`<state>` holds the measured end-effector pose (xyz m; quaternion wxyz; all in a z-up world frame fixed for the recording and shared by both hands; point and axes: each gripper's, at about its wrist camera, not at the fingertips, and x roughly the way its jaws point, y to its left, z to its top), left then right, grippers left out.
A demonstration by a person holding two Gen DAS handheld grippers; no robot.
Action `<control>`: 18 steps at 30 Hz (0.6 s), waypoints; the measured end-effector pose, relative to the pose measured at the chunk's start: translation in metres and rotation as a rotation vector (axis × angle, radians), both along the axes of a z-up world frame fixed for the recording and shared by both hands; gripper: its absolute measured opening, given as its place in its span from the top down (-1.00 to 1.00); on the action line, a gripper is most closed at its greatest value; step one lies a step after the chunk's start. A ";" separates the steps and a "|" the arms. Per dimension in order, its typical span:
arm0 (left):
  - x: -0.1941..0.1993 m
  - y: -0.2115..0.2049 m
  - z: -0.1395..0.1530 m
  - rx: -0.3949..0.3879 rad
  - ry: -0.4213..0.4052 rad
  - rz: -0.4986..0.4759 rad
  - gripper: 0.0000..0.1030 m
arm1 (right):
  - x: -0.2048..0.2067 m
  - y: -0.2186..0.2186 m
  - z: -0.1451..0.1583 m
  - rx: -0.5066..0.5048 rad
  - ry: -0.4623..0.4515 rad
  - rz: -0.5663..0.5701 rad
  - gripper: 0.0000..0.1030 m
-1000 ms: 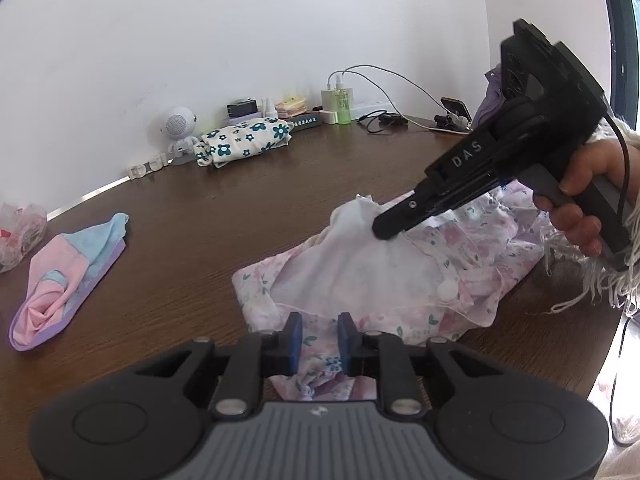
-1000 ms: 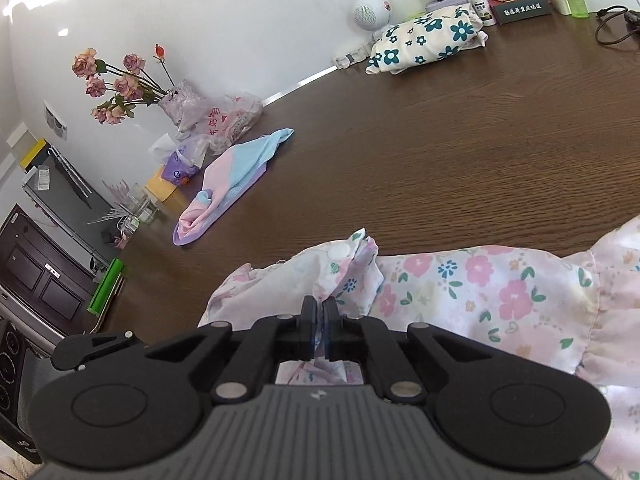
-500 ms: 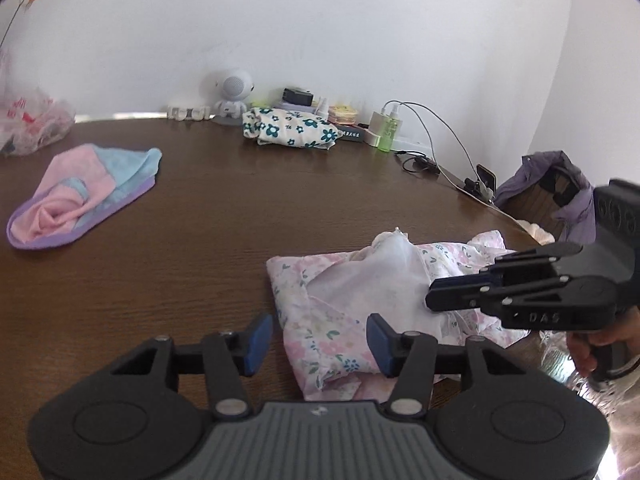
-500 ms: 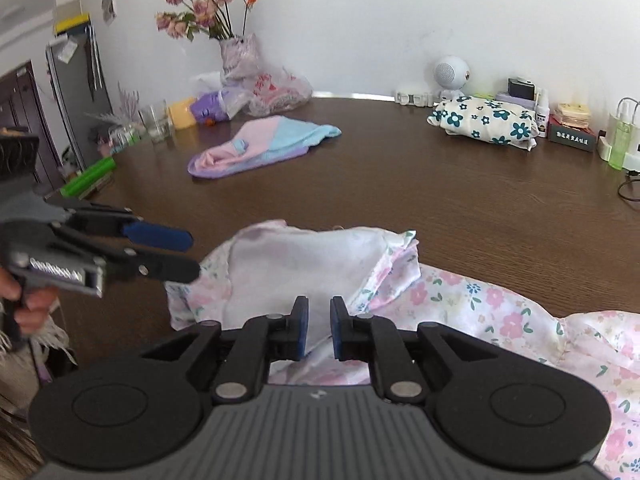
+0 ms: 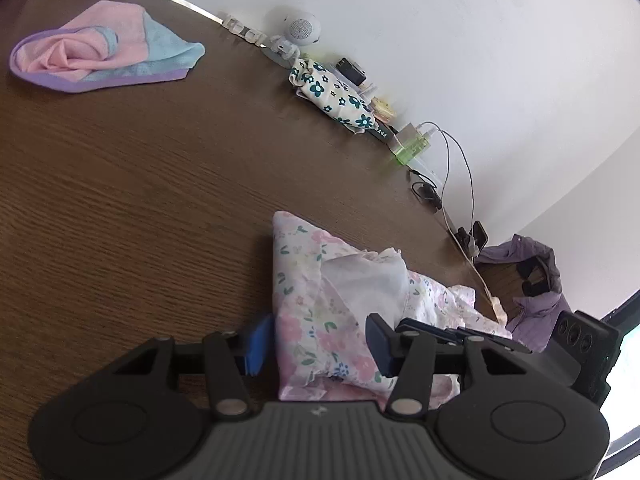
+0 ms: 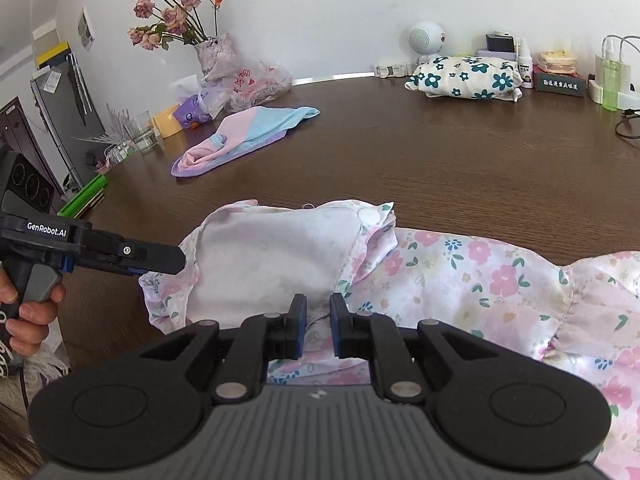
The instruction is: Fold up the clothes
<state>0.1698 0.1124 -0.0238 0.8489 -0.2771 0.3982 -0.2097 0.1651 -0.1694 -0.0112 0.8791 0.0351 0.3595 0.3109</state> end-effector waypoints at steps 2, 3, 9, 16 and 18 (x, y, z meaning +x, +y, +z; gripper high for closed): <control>0.001 -0.005 0.000 0.034 -0.011 0.016 0.32 | 0.000 -0.001 -0.001 0.008 -0.003 -0.003 0.79; 0.002 -0.008 0.000 0.057 -0.018 0.022 0.52 | 0.000 -0.001 -0.001 0.012 -0.003 -0.005 0.79; 0.001 -0.017 0.008 0.153 -0.087 0.000 0.89 | -0.002 0.005 0.000 0.013 -0.001 -0.022 0.77; -0.012 -0.016 0.050 0.473 -0.238 -0.020 0.90 | -0.005 0.022 0.005 0.144 0.026 0.015 0.76; -0.014 -0.017 0.061 0.570 -0.272 -0.024 0.90 | -0.011 0.021 0.015 0.168 -0.006 0.024 0.76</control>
